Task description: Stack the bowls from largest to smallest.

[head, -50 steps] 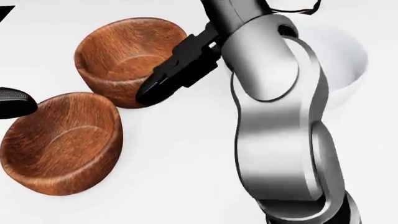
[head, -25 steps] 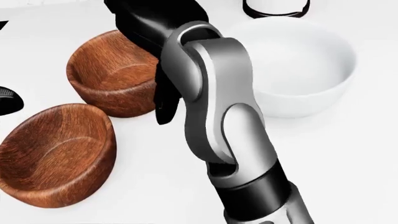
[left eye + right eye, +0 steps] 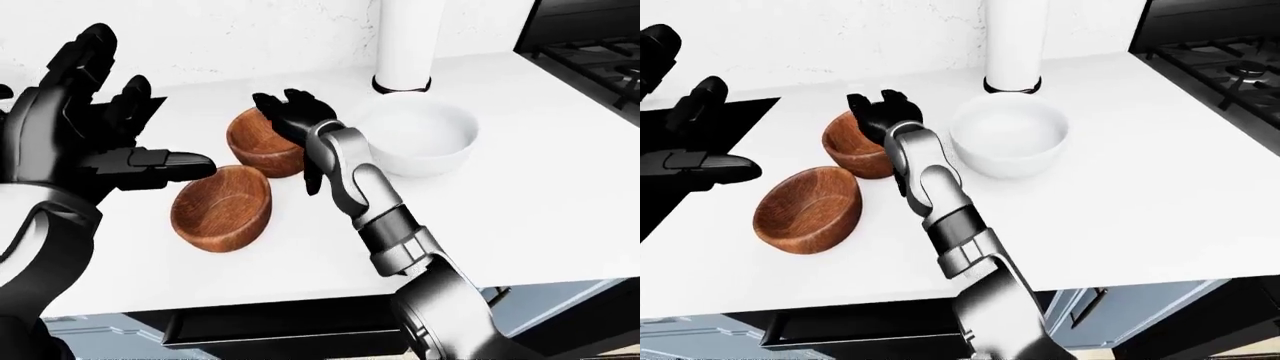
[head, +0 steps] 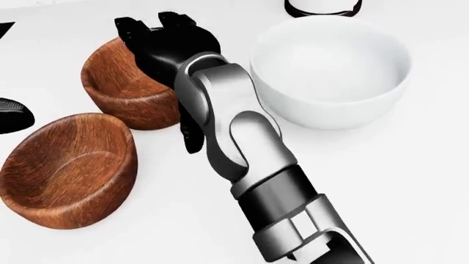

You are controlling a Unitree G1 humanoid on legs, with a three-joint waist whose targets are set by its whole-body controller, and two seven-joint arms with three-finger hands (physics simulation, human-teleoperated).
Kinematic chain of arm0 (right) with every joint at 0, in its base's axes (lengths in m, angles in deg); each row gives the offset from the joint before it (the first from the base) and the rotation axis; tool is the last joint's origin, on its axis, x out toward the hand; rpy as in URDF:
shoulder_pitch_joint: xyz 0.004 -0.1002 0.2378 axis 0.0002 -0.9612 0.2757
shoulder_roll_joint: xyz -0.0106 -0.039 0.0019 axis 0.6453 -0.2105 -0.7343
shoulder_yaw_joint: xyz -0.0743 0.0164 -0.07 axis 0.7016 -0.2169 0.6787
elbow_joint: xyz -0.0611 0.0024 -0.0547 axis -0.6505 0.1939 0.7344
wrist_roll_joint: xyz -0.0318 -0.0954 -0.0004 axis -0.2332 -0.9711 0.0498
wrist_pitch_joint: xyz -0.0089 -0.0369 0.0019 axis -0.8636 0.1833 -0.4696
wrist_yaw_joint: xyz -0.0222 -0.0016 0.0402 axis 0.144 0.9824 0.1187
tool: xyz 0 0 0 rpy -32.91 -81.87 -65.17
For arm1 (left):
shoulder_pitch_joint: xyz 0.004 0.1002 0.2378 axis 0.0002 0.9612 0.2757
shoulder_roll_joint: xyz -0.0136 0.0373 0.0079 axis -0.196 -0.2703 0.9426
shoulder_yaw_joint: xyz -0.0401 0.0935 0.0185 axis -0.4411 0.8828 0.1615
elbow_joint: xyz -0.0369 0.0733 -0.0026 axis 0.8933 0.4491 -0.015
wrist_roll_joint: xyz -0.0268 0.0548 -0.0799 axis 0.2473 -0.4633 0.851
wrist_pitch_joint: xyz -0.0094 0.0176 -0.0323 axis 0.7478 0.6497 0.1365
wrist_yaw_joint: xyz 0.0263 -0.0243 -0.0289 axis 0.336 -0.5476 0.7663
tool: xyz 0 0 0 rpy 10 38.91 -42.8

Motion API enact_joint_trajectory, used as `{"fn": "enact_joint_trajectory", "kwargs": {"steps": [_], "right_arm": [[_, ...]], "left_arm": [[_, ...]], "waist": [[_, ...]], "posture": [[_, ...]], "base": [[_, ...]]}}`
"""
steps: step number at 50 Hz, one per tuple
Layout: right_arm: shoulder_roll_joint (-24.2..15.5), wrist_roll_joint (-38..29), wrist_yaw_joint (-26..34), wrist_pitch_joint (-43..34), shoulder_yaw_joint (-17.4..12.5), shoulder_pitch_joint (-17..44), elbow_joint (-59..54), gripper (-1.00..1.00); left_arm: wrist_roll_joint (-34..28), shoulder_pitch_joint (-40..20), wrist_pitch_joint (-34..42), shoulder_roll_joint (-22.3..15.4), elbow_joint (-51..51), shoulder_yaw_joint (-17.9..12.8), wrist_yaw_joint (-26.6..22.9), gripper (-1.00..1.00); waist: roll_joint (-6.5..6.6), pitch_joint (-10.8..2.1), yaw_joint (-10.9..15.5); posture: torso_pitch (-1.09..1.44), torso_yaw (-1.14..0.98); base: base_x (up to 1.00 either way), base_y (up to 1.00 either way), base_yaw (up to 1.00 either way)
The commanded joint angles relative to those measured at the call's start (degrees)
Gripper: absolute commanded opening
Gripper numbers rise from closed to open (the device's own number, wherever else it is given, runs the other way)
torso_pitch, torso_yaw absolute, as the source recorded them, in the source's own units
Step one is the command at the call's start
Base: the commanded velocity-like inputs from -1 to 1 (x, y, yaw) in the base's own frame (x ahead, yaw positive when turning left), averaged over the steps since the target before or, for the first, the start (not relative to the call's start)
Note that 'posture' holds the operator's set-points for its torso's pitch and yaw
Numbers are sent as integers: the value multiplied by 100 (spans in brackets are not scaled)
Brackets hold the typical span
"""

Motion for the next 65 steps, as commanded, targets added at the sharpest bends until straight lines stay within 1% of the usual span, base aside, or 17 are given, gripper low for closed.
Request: {"fn": "enact_joint_trajectory", "kwargs": {"steps": [1,2,3,10,12,15,19,24,27,35,39,43,49,51,54,62,65], "right_arm": [[-13,19,-215,75,-38,256,144,87],[-21,26,-271,103,-39,286,97,84],[-31,46,-328,116,-58,350,-2,74],[-67,196,-756,141,-122,756,-769,56],[-68,245,-972,183,-121,851,-1085,49],[-44,292,-1116,197,-99,935,-1331,44],[41,297,-1310,193,-42,1012,-1611,36],[74,322,-1495,197,-48,1118,-1955,29],[75,319,-1535,161,-38,1158,-2046,25],[103,319,-1744,182,-13,1187,-2404,-4],[117,317,-1810,185,-7,1207,-2521,-15],[94,341,-1870,188,-32,1265,-2639,-47],[64,381,-1823,75,-60,1371,-2595,-55],[33,391,-1762,10,-72,1444,-2556,-65],[-9,398,-1636,-44,-72,1496,-2426,-100],[-179,362,-888,-213,-104,1630,-1535,-100],[-207,253,-455,-278,-73,1569,-942,-100]], "left_arm": [[-73,-123,-179,-77,-35,-119,-14,100],[-91,-116,-187,-70,-34,-116,-27,100],[-129,-104,-202,-57,-27,-93,-47,100],[-238,-80,-173,17,-66,-87,-121,100],[-287,-54,-198,25,-48,-101,-182,100],[-232,-43,-149,13,-76,-178,-175,100],[-445,139,-277,96,-88,-116,-343,100],[-396,101,-172,86,-112,-239,-368,100],[-476,176,-225,118,-109,-224,-428,100],[-547,186,-198,163,-121,-246,-493,100],[-543,193,-187,161,-130,-270,-505,100],[-572,203,-203,168,-121,-262,-528,100],[-617,279,-219,197,-144,-313,-600,100],[-624,278,-217,197,-138,-321,-613,100],[-627,280,-214,196,-137,-327,-616,100],[-550,210,-162,148,-143,-345,-547,100],[-543,212,-176,136,-134,-342,-537,100]], "waist": [[36,-145,-1],[34,-146,5],[34,-147,9],[27,-160,28],[24,-162,30],[24,-164,33],[24,-165,39],[31,-176,42],[26,-167,41],[27,-166,56],[28,-166,57],[30,-163,63],[24,-167,81],[20,-167,83],[11,-169,87],[-10,-165,89],[-14,-153,85]], "posture": [[0,0],[0,0],[0,0],[0,0],[0,0],[0,0],[0,0],[0,0],[0,0],[0,0],[0,0],[0,0],[0,0],[0,0],[0,0],[0,0],[0,0]], "base": [[0,0,0],[0,0,0],[0,0,0],[0,0,0],[0,0,0],[0,0,0],[0,0,0],[0,0,0],[0,0,0],[0,0,0],[0,0,0],[0,0,0],[0,0,0],[0,0,0],[0,0,0],[0,0,0],[0,0,0]]}}
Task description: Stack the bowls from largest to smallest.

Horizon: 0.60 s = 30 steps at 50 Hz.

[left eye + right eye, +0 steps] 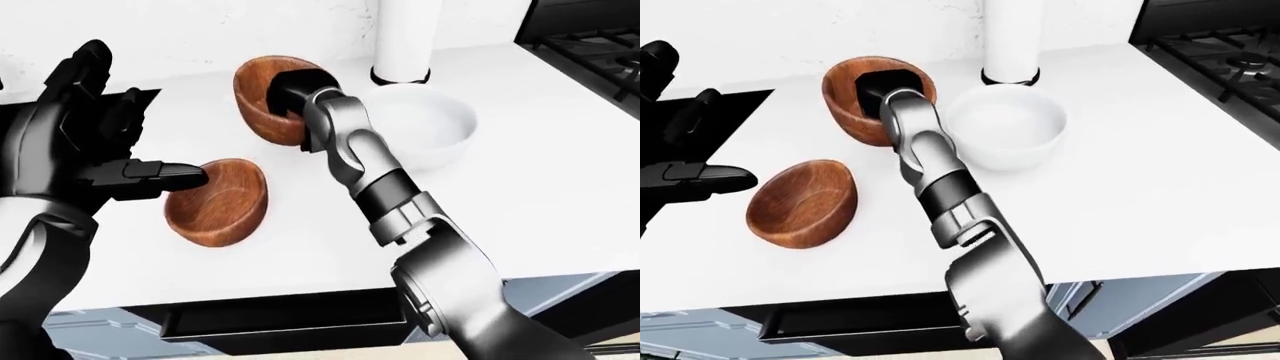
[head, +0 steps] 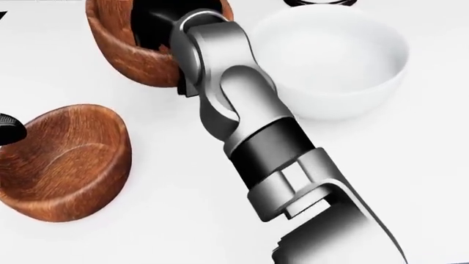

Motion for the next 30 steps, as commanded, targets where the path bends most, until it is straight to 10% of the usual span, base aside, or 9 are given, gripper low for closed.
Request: {"fn": "enact_joint_trajectory", "kwargs": {"steps": [1,12,30], "right_arm": [[-8,-104,172,25,-16,270,601,-100],[18,-408,1663,-85,-63,204,2441,-100],[-1064,-320,4823,85,-559,-372,5838,-100]], "left_arm": [[-11,-134,-174,-103,-85,-101,22,100],[208,-188,-141,-230,-93,-159,149,100],[389,-207,-208,-313,-111,-126,349,100]], "waist": [[39,-187,2],[45,-156,-48],[-25,-43,-109]], "posture": [[0,0],[0,0],[0,0]], "base": [[0,0,0],[0,0,0],[0,0,0]]}}
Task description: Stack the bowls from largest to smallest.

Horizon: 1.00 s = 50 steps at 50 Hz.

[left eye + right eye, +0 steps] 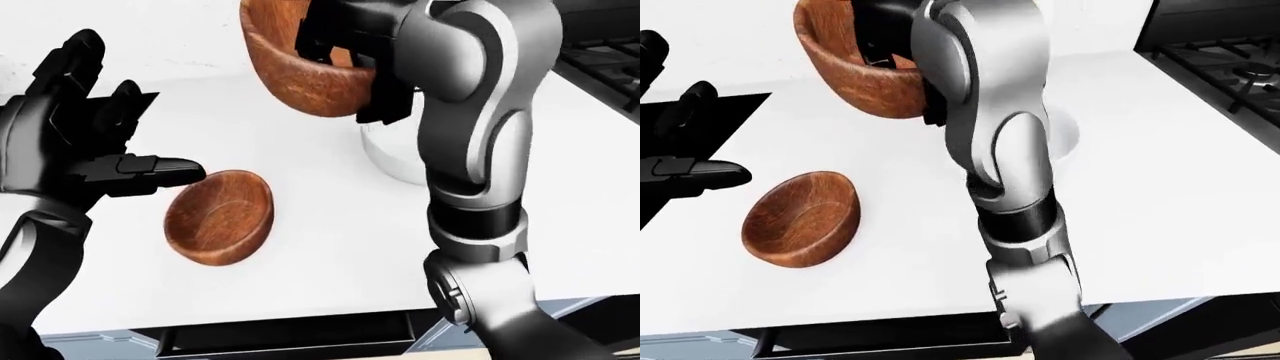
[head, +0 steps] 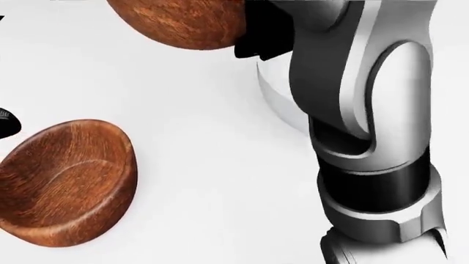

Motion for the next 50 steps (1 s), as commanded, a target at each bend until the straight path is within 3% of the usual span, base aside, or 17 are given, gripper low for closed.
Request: {"fn": "enact_joint_trajectory", "kwargs": {"steps": [1,9,18,30,50], "right_arm": [[-181,-10,202,33,-136,124,348,-100],[-888,231,929,110,-435,-109,990,-100],[-1632,439,888,421,-747,-467,905,-100],[-1961,266,873,375,-854,-667,589,-100],[-2033,244,-315,287,-868,-988,-669,-100]], "left_arm": [[-3,-113,-164,-100,-108,-112,37,100],[-81,-92,-173,-38,-171,-6,56,100],[-5,-207,-35,-66,-188,-58,110,100],[57,-156,-100,-138,-166,-101,132,100],[85,-235,-120,-192,-96,-60,159,100]], "waist": [[36,-159,-13],[2,-149,-20],[-15,-152,-22],[-17,-175,-7],[-38,-236,36]], "posture": [[0,0],[0,0],[0,0],[0,0],[0,0]], "base": [[0,0,0],[0,0,0],[0,0,0],[0,0,0],[0,0,0]]}}
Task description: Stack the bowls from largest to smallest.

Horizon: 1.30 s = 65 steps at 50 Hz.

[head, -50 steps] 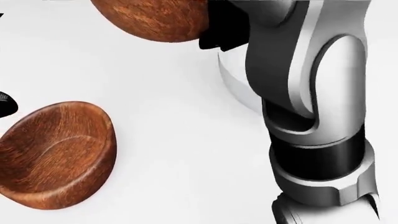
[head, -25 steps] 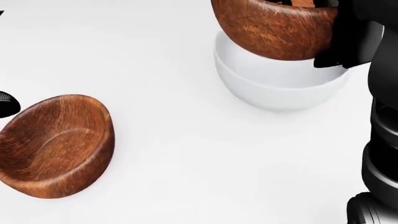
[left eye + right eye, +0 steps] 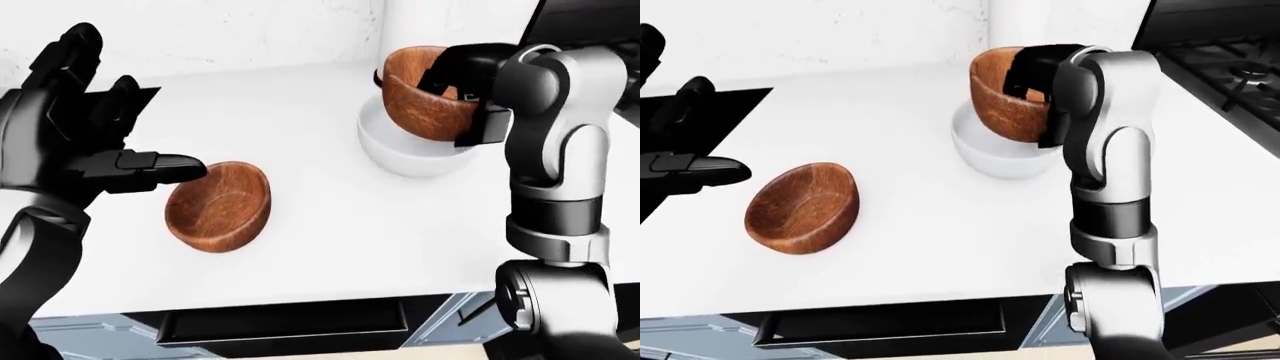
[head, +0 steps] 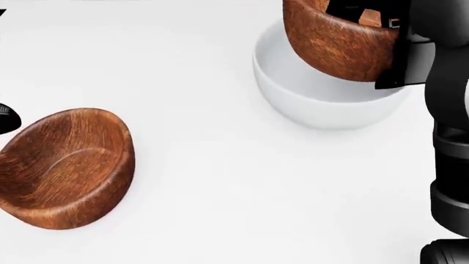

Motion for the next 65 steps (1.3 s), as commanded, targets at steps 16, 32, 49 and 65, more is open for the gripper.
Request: {"fn": "enact_joint_trajectory", "kwargs": {"steps": [16,32,49,65], "right_arm": [[208,-150,-668,-4,106,117,-260,-100],[289,-255,-633,-1,129,68,-293,-87],[179,-243,-237,62,71,124,112,-67],[153,-220,-110,60,32,52,314,-18]], "left_arm": [[27,-74,-212,-123,-77,-139,11,100],[226,-105,-221,-268,-53,-199,118,100],[383,-127,-285,-397,-4,-204,225,100],[527,-120,-310,-446,4,-226,301,100]], "waist": [[-12,-185,3],[-10,-179,9],[6,-168,13],[-10,-167,5]], "posture": [[0,0],[0,0],[0,0],[0,0]], "base": [[0,0,0],[0,0,0],[0,0,0],[0,0,0]]}}
